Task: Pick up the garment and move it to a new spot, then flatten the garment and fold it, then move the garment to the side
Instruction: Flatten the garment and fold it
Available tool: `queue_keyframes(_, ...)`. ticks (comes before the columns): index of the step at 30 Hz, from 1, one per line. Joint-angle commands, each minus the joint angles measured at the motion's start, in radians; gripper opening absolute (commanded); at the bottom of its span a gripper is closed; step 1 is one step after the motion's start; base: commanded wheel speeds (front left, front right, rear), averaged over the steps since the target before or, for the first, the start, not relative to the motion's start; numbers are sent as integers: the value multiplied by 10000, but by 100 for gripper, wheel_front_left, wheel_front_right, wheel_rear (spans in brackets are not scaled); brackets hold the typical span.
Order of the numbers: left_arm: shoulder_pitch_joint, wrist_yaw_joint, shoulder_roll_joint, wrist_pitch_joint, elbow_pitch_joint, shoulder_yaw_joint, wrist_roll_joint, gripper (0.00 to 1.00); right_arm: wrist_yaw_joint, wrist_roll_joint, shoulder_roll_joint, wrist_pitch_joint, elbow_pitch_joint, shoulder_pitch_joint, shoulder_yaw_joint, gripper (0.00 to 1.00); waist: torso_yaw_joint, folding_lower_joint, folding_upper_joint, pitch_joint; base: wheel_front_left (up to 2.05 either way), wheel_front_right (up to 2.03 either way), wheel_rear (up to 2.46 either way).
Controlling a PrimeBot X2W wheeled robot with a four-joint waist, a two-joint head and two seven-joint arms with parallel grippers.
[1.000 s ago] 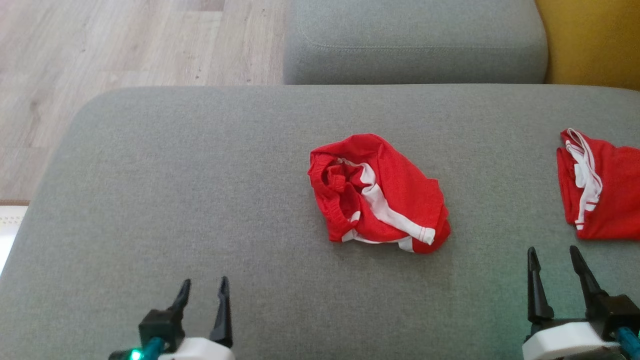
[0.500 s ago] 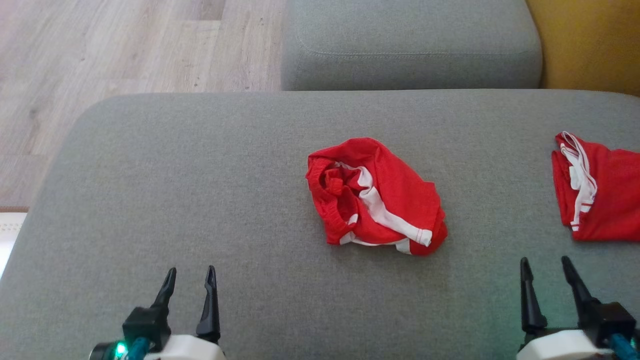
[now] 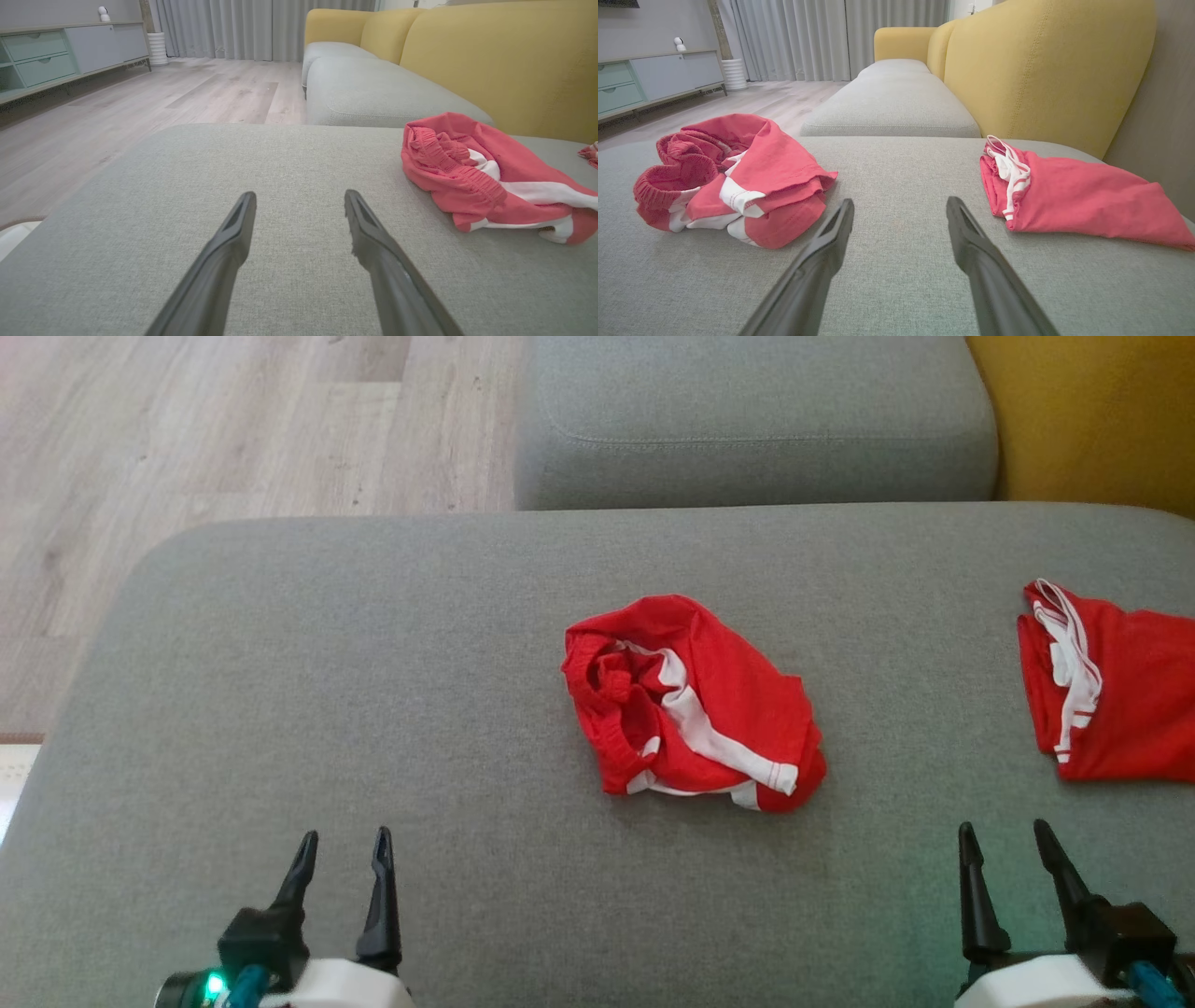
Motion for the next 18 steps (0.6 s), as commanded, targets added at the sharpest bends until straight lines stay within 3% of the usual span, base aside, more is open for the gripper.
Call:
queue_keyframes(1, -280, -31, -44, -123, -292, 411, 117, 100, 65, 48, -81, -137, -272, -201, 280, 100, -20, 0, 0, 20, 0, 0, 0)
queue_keyframes(8, -1111, -458, -225, -124, -560, -188, 713, 100, 65, 1, -81, -137, -290, -378, 462, 100, -309, 0, 0, 191, 0, 0, 0)
queue_keyframes(14, -3109, -1169, -561, 628, -317, -2075, 1167, 100, 65, 49, -81, -137, -418, -509, 649, 100, -844, 0, 0, 560, 0, 0, 0)
queue_keyframes(18, -4321, -1355, -633, 1427, 687, -3083, 1323, 100, 65, 150, -81, -137, -486, -666, 799, 100, -1205, 0, 0, 920, 0, 0, 0)
